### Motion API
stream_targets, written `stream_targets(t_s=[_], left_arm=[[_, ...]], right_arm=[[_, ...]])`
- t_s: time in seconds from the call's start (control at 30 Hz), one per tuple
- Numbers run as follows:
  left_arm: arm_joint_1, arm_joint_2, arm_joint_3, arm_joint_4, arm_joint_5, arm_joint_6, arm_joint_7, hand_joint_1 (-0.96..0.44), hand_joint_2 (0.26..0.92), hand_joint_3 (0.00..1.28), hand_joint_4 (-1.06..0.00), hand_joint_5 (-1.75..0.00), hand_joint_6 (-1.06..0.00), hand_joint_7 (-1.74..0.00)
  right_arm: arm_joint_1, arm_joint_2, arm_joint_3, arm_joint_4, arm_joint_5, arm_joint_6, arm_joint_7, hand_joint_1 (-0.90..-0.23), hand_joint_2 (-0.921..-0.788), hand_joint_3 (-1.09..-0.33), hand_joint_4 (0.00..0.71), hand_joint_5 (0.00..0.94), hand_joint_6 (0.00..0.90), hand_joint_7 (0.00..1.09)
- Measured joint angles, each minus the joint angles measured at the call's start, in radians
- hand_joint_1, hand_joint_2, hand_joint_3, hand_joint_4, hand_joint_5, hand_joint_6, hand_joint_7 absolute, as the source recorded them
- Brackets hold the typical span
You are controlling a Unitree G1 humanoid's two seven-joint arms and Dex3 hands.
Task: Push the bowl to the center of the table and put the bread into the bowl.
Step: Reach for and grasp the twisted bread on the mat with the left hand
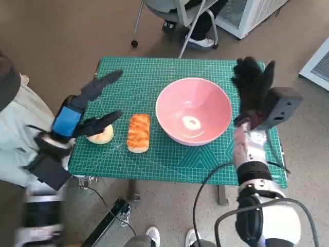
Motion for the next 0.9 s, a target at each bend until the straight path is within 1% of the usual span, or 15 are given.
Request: stream_targets(t_s=[0.1, 0.2, 0.27, 0.33, 0.43, 0.47, 0.57, 0.63, 0.73, 0.8, 0.9], left_arm=[[-0.039, 0.059, -0.019, 0.052, 0.034, -0.022, -0.025, -0.25, 0.920, 0.09, -0.52, -0.02, -0.50, -0.25], [-0.084, 0.100, -0.041, 0.107, 0.059, -0.045, -0.050, -0.20, 0.914, 0.06, -0.54, -0.02, -0.51, -0.26], [-0.116, 0.117, -0.064, 0.153, 0.068, -0.072, -0.066, -0.17, 0.906, 0.04, -0.56, -0.03, -0.53, -0.26], [-0.153, 0.130, -0.091, 0.204, 0.092, -0.110, -0.081, -0.15, 0.900, 0.03, -0.57, -0.03, -0.54, -0.26], [-0.201, 0.144, -0.137, 0.270, 0.141, -0.170, -0.088, -0.12, 0.892, 0.02, -0.59, -0.03, -0.56, -0.25], [-0.216, 0.148, -0.156, 0.292, 0.165, -0.193, -0.088, -0.11, 0.890, 0.01, -0.60, -0.03, -0.57, -0.24], [-0.264, 0.161, -0.209, 0.346, 0.251, -0.261, -0.074, -0.11, 0.885, 0.01, -0.61, -0.02, -0.59, -0.23], [-0.295, 0.165, -0.246, 0.378, 0.321, -0.305, -0.049, -0.11, 0.883, 0.00, -0.61, -0.02, -0.59, -0.22], [-0.339, 0.169, -0.297, 0.419, 0.436, -0.364, 0.017, -0.11, 0.882, 0.00, -0.62, -0.01, -0.62, -0.19], [-0.376, 0.170, -0.338, 0.450, 0.522, -0.401, 0.078, -0.10, 0.883, 0.00, -0.63, -0.01, -0.62, -0.17], [-0.430, 0.169, -0.402, 0.496, 0.636, -0.443, 0.168, -0.10, 0.885, 0.00, -0.63, -0.01, -0.62, -0.16]], right_arm=[[0.000, -0.017, 0.021, -0.022, -0.002, -0.084, 0.052, -0.566, -0.921, -0.757, 0.337, 0.020, 0.135, 0.63], [0.000, -0.021, 0.039, -0.055, 0.001, -0.176, 0.130, -0.586, -0.921, -0.750, 0.352, 0.024, 0.144, 0.63], [0.001, -0.018, 0.047, -0.082, 0.012, -0.238, 0.196, -0.590, -0.921, -0.745, 0.357, 0.025, 0.145, 0.63], [0.004, -0.014, 0.054, -0.114, 0.032, -0.297, 0.269, -0.589, -0.921, -0.742, 0.357, 0.024, 0.140, 0.64], [0.014, -0.007, 0.061, -0.161, 0.067, -0.363, 0.367, -0.586, -0.921, -0.738, 0.358, 0.022, 0.129, 0.64], [0.019, -0.004, 0.064, -0.177, 0.083, -0.381, 0.397, -0.579, -0.921, -0.738, 0.359, 0.022, 0.122, 0.64], [0.040, 0.002, 0.073, -0.221, 0.118, -0.424, 0.470, -0.565, -0.921, -0.739, 0.360, 0.021, 0.100, 0.64], [0.055, 0.007, 0.079, -0.245, 0.137, -0.443, 0.504, -0.559, -0.921, -0.739, 0.360, 0.020, 0.088, 0.64], [0.076, 0.010, 0.088, -0.275, 0.160, -0.461, 0.533, -0.560, -0.921, -0.738, 0.360, 0.015, 0.065, 0.68], [0.087, 0.010, 0.096, -0.291, 0.163, -0.469, 0.544, -0.565, -0.921, -0.735, 0.360, 0.011, 0.058, 0.71], [0.105, 0.010, 0.111, -0.316, 0.164, -0.474, 0.556, -0.572, -0.921, -0.732, 0.353, 0.006, 0.055, 0.73]])
